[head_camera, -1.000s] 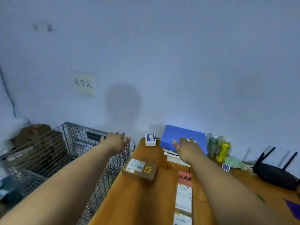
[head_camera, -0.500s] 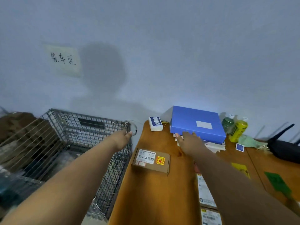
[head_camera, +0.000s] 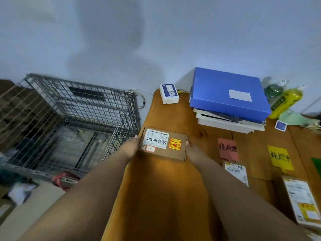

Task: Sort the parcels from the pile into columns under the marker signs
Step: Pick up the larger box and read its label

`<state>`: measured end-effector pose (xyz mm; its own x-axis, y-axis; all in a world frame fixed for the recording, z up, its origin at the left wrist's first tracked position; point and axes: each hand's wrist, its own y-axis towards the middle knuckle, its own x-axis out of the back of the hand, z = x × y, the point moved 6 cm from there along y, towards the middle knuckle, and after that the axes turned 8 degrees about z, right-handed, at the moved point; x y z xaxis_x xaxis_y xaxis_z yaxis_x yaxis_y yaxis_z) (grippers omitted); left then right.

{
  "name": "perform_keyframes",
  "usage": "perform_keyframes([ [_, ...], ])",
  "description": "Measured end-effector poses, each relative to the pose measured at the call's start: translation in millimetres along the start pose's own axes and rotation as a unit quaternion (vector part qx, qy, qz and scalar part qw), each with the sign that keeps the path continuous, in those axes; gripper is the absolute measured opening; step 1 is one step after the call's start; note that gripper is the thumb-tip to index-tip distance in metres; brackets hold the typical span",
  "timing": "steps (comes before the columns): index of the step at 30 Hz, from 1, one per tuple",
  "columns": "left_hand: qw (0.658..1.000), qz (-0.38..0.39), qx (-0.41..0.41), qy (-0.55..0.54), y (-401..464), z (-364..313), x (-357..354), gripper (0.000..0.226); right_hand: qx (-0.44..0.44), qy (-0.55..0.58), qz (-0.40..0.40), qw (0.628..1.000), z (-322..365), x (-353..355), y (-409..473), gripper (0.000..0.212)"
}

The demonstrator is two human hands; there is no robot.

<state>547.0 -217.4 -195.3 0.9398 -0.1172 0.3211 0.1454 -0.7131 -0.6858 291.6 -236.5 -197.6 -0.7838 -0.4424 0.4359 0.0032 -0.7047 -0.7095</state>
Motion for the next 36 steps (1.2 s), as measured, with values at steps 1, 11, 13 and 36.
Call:
perform_keyframes([
  [1, 1.000, 0.015, -0.001, -0.013, 9, 3, -5, 0.059, -0.014, 0.011, 0.000, 1.000, -3, -3, 6, 0.064],
  [11, 0.988, 0.051, -0.006, -0.146, 26, 15, -28, 0.057, -0.041, 0.111, 0.001, 0.993, -4, -15, 24, 0.057],
  [13, 0.987, 0.025, -0.037, -0.157, 24, 7, -23, 0.057, -0.021, 0.181, -0.008, 0.983, 0, -9, 19, 0.052],
  [36, 0.793, -0.101, -0.577, -0.167, -358, -282, 42, 0.046, 0.527, 0.282, -0.206, 0.775, 159, 222, -356, 0.032],
])
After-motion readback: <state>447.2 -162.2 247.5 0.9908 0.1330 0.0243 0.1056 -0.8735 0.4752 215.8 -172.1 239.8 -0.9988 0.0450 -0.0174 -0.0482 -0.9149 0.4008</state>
